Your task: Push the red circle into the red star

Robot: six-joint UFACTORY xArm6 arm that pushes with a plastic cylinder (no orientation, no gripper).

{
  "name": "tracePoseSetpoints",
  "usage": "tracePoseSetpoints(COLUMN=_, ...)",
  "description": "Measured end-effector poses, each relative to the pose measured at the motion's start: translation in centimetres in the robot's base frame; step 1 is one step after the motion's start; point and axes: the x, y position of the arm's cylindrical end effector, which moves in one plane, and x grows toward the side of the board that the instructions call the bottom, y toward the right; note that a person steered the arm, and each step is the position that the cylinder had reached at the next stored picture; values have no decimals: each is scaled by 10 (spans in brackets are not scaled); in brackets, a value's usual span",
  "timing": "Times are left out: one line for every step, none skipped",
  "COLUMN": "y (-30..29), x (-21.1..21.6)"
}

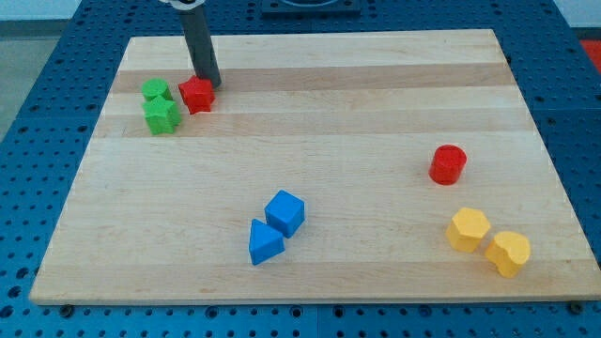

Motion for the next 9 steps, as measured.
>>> tracePoseSetpoints(y=31, x=1)
tracePoseSetpoints(y=119, x=24)
tracePoseSetpoints(y=166, x=40)
tracePoseSetpoints(y=166, x=40)
tracePoseSetpoints(y=192, x=43)
tracePoseSetpoints(y=261, x=57)
tracePoseSetpoints(y=308, x=111)
tracePoseSetpoints(y=340, x=167)
tracePoseSetpoints(y=340, x=167)
